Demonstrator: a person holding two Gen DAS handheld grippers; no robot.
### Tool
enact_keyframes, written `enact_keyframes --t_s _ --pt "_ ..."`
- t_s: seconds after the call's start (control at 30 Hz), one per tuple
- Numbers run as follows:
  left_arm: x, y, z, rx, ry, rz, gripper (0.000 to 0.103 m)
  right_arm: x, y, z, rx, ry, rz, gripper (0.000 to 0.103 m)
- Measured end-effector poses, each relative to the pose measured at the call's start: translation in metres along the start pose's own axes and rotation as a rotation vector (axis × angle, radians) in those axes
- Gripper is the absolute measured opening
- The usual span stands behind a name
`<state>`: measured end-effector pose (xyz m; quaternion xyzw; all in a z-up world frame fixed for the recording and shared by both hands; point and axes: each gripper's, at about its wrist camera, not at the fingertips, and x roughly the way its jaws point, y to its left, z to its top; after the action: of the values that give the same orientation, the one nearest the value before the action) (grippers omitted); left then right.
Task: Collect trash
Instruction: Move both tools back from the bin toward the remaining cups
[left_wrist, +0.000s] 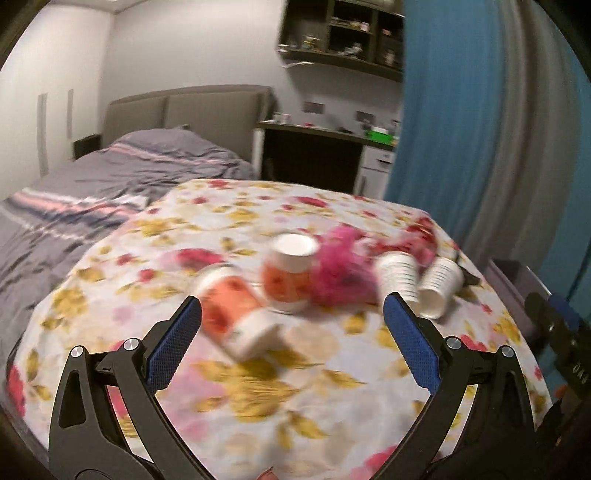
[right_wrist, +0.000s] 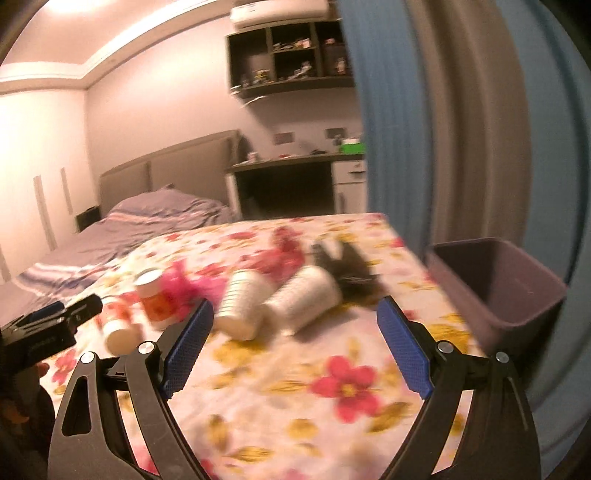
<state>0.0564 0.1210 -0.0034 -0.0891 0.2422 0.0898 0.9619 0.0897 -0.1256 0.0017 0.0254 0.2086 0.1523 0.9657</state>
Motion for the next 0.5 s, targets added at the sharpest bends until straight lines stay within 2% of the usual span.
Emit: enact_keyframes --t_s 0.4,0.5 --pt "-0.004 0.067 0.007 -0.120 -0.043 0.135 0.097 0.071 0.075 0.007 -0.090 0.087 0.135 0.075" --pt "0.002 0.078 0.009 -0.139 -0.041 0.149 0.097 0.090 0.084 0.010 -0.103 0.104 0.137 0.069"
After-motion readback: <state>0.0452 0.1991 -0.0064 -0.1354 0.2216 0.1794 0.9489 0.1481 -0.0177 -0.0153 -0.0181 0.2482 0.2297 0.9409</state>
